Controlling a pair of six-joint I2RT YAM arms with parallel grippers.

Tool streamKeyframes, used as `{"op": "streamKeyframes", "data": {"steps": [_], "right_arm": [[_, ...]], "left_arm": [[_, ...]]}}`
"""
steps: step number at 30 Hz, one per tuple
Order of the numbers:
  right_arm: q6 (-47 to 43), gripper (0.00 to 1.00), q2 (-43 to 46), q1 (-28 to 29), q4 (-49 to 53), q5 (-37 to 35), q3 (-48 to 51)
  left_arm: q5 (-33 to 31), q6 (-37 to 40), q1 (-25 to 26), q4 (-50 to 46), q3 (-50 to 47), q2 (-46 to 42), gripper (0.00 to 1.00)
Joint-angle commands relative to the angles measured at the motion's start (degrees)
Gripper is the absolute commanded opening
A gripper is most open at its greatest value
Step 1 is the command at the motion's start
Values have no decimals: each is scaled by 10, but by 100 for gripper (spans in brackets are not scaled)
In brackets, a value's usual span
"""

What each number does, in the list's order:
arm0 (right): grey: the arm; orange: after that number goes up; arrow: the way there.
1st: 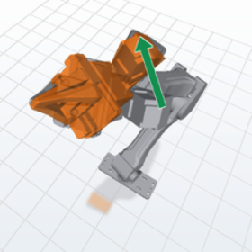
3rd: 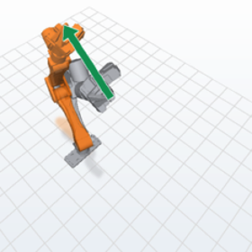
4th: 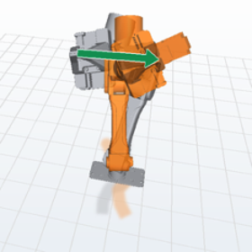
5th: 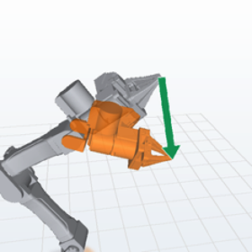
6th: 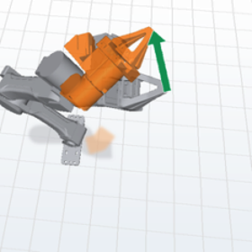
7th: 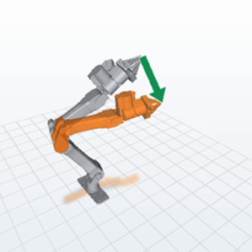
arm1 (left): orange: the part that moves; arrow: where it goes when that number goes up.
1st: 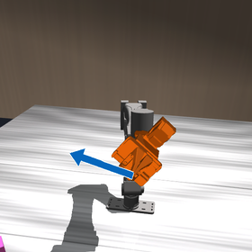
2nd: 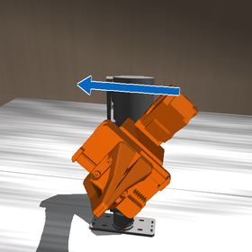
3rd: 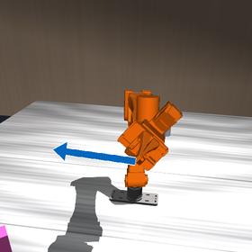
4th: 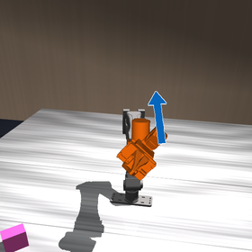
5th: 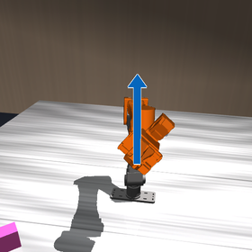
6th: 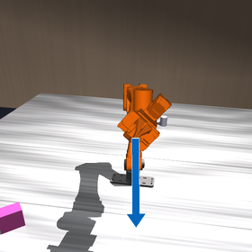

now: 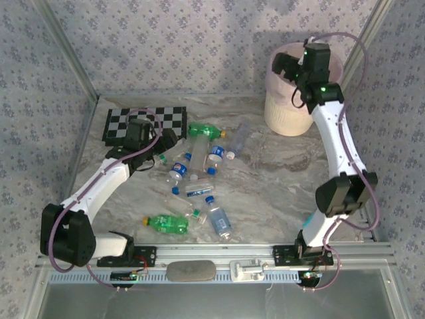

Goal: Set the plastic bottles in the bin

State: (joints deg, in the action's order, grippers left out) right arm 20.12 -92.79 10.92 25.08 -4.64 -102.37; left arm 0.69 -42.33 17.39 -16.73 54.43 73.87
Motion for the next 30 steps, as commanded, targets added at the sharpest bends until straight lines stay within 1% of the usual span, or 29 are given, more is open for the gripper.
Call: {"op": "streamKeyframes", "data": {"steps": [1,6,8,11,17,25,30], "right_arm": [[28,100,30,40,-8,21,74],[91,100,53,100,-20,43,186],[127,100,49,118,-43,53,227],[153,100,26,132,-62,79,254],[153,100,-47,139,-26,71,229],[143,100,-177,132,88,8,112],[155,100,-224,127,118,-22,74]], "left_arm": [[-10,-13,-7,4,-2,-15,100],[-9,-23,-8,16,-3,-6,100],[-7,-31,-8,20,-4,-1,100],[-1,-39,-8,32,-9,5,100],[3,-44,-7,38,-18,2,100],[-2,-39,-7,35,-26,-7,100],[-6,-39,-7,29,-30,-16,100]]}}
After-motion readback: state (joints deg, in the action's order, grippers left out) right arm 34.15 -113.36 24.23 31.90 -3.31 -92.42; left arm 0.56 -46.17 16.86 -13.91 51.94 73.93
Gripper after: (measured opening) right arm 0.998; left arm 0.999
